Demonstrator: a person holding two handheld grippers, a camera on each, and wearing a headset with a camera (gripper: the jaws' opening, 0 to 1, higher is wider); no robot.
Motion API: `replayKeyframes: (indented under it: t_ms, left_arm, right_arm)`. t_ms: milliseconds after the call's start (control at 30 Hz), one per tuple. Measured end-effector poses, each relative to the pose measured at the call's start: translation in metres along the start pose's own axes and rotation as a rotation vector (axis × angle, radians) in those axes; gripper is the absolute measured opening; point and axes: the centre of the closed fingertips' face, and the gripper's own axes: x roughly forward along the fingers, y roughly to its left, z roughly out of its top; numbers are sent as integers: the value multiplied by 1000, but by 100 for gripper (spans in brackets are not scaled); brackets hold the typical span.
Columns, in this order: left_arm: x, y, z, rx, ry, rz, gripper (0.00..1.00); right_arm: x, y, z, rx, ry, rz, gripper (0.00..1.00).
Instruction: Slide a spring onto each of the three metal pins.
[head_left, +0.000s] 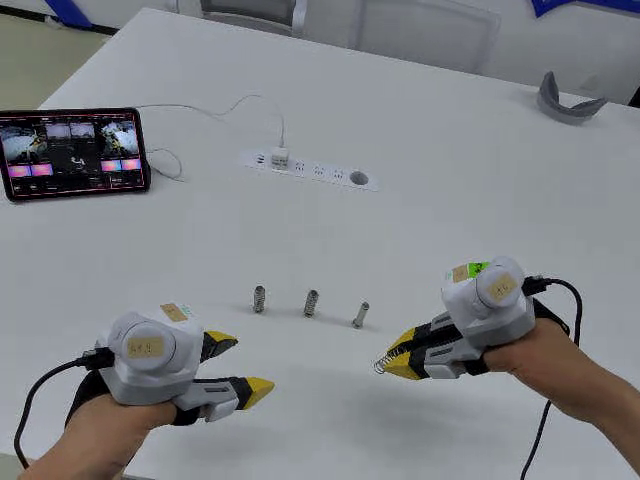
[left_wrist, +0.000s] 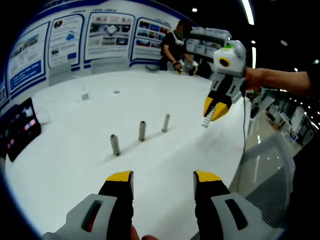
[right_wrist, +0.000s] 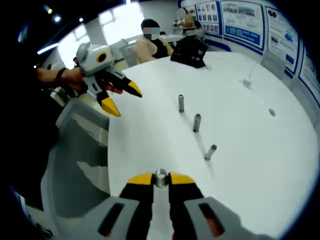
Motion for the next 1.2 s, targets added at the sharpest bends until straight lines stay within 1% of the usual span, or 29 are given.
replayKeyframes:
  t_ms: [267, 400, 533, 667, 967, 1067, 1200]
  left_arm:
    - [-6, 10, 0, -30, -15, 34, 55]
    - [-8, 15, -1, -42, -10, 49, 58]
    - [-13, 20, 1, -53, -19, 63, 61]
    - [-17, 23, 3, -64, -29, 74, 62]
    - [-25, 30, 6, -92, -53, 96, 66]
    - [-26, 33, 4, -101, -53, 105, 66]
    - [-27, 34, 1, -108, -50, 109, 66]
  right_arm:
    - [-1, -23, 4, 2, 18, -39, 12]
    - [0, -31, 4, -18, 36, -49, 12]
    - [3, -40, 7, -17, 43, -57, 12]
    - [7, -49, 10, -10, 49, -78, 12]
    - [14, -64, 14, -5, 64, -98, 13]
    - [15, -72, 17, -3, 67, -111, 13]
    - [16, -77, 19, -12, 77, -117, 13]
